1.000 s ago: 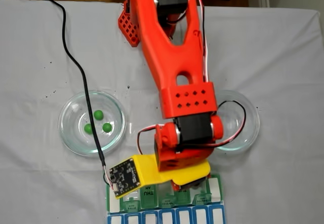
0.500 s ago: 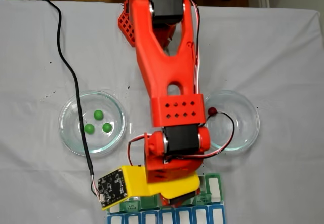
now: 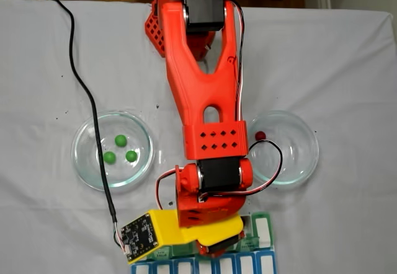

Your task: Sort medicines into box.

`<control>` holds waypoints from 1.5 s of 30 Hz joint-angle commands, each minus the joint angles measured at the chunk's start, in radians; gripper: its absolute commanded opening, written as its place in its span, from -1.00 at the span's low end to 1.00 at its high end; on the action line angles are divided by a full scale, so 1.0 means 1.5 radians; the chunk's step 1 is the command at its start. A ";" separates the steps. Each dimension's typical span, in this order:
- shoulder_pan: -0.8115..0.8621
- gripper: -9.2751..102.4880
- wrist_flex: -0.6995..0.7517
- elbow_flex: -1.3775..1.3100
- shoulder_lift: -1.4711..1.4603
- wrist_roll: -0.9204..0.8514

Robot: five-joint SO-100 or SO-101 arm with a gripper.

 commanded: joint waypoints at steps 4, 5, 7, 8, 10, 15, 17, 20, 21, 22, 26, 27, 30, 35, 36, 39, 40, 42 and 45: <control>0.007 -0.78 -0.035 0.007 0.055 -0.025; 0.007 -0.69 -0.035 0.009 0.057 -0.026; 0.007 -0.64 -0.035 0.010 0.060 -0.025; 0.007 -0.62 -0.035 0.010 0.061 -0.025; 0.007 -0.43 -0.038 0.014 0.064 -0.025; 0.004 -0.18 -0.030 0.024 0.078 -0.016; 0.000 -0.19 -0.018 0.026 0.087 -0.016; -0.003 -0.27 -0.005 0.027 0.101 -0.017; -0.004 -0.31 0.005 0.025 0.108 -0.018; -0.007 -0.35 0.017 0.021 0.117 -0.017; -0.026 -0.69 0.085 0.001 0.144 -0.014; -0.034 -0.84 0.109 -0.007 0.149 -0.012; -0.067 -0.84 0.181 -0.019 0.174 0.025; -0.143 -0.84 0.264 -0.014 0.231 0.054; -0.163 -0.84 0.278 -0.008 0.244 0.058; -0.222 -0.84 0.308 0.019 0.276 0.059; -0.241 -0.84 0.315 0.032 0.282 0.059; -0.262 -0.84 0.325 0.047 0.281 0.054; -0.284 -0.84 0.322 0.085 0.264 0.035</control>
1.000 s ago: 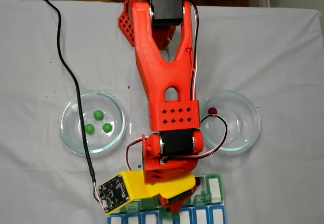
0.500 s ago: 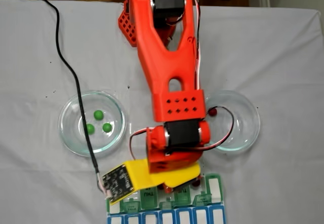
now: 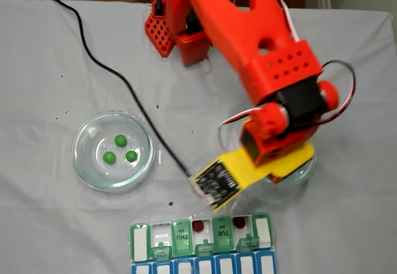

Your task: Sort medicines into box.

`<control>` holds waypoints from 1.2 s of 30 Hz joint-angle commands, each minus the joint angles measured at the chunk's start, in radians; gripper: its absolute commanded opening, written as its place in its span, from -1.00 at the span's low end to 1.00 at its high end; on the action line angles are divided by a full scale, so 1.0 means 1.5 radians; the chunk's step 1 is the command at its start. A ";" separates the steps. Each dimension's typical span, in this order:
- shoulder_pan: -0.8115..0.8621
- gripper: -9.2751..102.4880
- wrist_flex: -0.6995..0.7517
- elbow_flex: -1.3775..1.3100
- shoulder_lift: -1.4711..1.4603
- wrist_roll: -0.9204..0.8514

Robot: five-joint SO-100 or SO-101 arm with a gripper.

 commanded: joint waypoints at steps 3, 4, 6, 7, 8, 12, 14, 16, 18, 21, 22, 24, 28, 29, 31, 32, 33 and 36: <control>-0.047 -0.84 -0.019 0.043 0.041 -0.041; -0.050 -0.84 -0.028 0.054 0.038 -0.050; -0.056 -0.84 -0.038 0.071 0.031 -0.065; -0.059 -0.84 -0.040 0.075 0.029 -0.071; -0.062 -0.84 -0.040 0.080 0.027 -0.080; -0.080 -0.82 -0.036 0.095 0.025 -0.111; -0.089 -0.81 -0.037 0.102 0.025 -0.137; -0.097 -0.72 -0.046 0.115 0.028 -0.171; -0.106 -0.67 -0.072 0.132 0.038 -0.218; -0.116 -0.71 -0.138 0.171 0.071 -0.313; -0.117 -0.72 -0.149 0.176 0.075 -0.327; -0.117 -0.74 -0.175 0.188 0.078 -0.399; -0.115 -0.70 -0.150 0.171 0.033 -0.465; -0.115 -0.68 -0.139 0.164 0.022 -0.477; -0.111 -0.66 -0.120 0.150 0.004 -0.501; -0.108 -0.63 -0.107 0.142 -0.007 -0.514; -0.107 -0.61 -0.099 0.137 -0.014 -0.523; -0.108 -0.55 -0.058 0.116 -0.040 -0.537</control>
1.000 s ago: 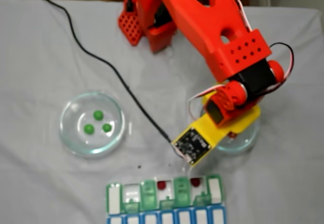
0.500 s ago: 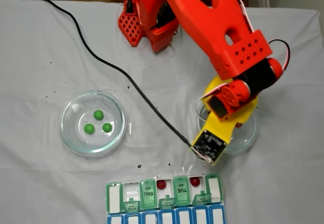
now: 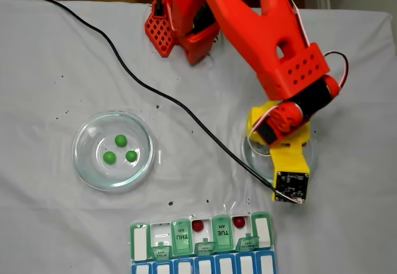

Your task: Sort medicines into box.

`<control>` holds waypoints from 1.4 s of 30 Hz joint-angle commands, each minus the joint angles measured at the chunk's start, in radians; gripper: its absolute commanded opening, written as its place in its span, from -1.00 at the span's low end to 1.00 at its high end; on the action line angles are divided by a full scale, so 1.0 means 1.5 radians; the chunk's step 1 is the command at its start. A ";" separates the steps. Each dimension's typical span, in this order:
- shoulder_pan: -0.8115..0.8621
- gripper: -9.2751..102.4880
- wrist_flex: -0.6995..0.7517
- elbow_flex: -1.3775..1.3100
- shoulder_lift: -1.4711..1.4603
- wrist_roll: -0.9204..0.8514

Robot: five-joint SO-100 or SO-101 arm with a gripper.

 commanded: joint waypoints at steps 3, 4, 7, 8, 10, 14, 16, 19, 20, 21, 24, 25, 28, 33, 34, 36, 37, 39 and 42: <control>-0.005 -0.52 0.064 -0.084 -0.031 -0.043; -0.004 -0.51 0.067 -0.086 -0.038 -0.051; 0.000 -0.48 0.074 -0.090 -0.069 -0.073; 0.001 -0.48 0.081 -0.094 -0.081 -0.082; 0.003 -0.47 0.098 -0.107 -0.103 -0.094; 0.003 -0.54 0.116 -0.117 -0.119 -0.102; 0.003 -0.59 0.105 -0.109 -0.110 -0.099; 0.004 -0.63 0.075 -0.089 -0.091 -0.093; 0.005 -0.63 0.066 -0.084 -0.086 -0.091; 0.005 -0.62 0.064 -0.082 -0.084 -0.088; -0.003 -0.64 0.081 -0.085 -0.087 -0.079; -0.005 -0.67 0.083 -0.084 -0.086 -0.076; -0.010 -0.74 0.085 -0.080 -0.079 -0.061; -0.021 -0.80 0.097 -0.088 -0.062 -0.022; -0.029 -0.83 0.090 -0.088 -0.045 0.008; -0.035 -0.84 0.085 -0.084 -0.019 0.043; -0.039 -0.84 0.081 -0.083 -0.003 0.071; -0.045 -0.84 0.066 -0.084 0.036 0.138; -0.042 -0.84 0.042 -0.093 0.082 0.219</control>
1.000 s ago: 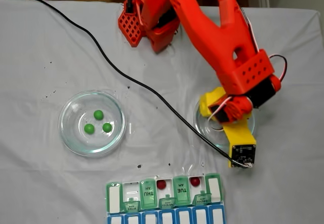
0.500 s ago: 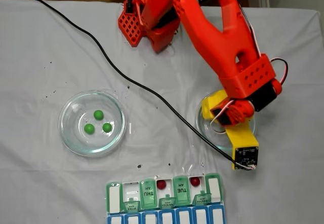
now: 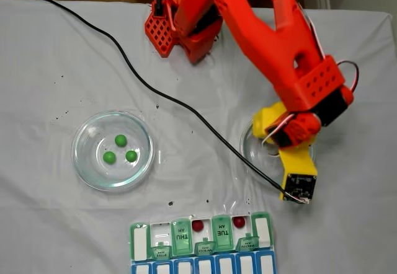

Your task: Sort medicines into box.

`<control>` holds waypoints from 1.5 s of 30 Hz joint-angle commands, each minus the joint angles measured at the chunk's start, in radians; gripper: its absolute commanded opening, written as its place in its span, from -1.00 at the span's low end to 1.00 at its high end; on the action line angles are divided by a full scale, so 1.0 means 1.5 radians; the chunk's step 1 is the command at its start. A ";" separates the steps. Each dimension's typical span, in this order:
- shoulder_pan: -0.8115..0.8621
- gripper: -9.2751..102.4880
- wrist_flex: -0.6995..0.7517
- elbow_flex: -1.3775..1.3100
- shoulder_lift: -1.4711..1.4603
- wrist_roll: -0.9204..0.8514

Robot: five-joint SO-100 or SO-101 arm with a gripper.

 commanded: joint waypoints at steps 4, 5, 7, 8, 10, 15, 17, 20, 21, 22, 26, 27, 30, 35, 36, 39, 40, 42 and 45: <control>0.031 -0.84 -0.057 -0.052 0.185 0.185; 0.042 -0.84 -0.060 -0.063 0.188 0.198; 0.074 -0.84 -0.074 -0.087 0.196 0.216; 0.086 -0.84 -0.080 -0.092 0.200 0.218; 0.122 -0.84 -0.111 -0.095 0.215 0.213; 0.218 -0.84 -0.116 -0.134 0.223 0.193; 0.268 -0.84 -0.106 -0.155 0.207 0.184; 0.342 -0.84 -0.128 -0.171 0.189 0.183; 0.365 -0.84 -0.133 -0.182 0.181 0.185; 0.388 -0.84 -0.139 -0.190 0.174 0.188; 0.469 -0.84 -0.123 -0.217 0.135 0.192; 0.483 -0.84 -0.117 -0.216 0.127 0.190; 0.508 -0.84 -0.115 -0.188 0.118 0.187; 0.529 -0.84 -0.112 -0.157 0.102 0.170; 0.530 -0.84 -0.117 -0.152 0.096 0.166; 0.529 -0.84 -0.137 -0.142 0.077 0.163; 0.531 -0.84 -0.145 -0.142 0.070 0.162; 0.535 -0.84 -0.152 -0.153 0.041 0.155; 0.539 -0.84 -0.181 -0.162 0.014 0.147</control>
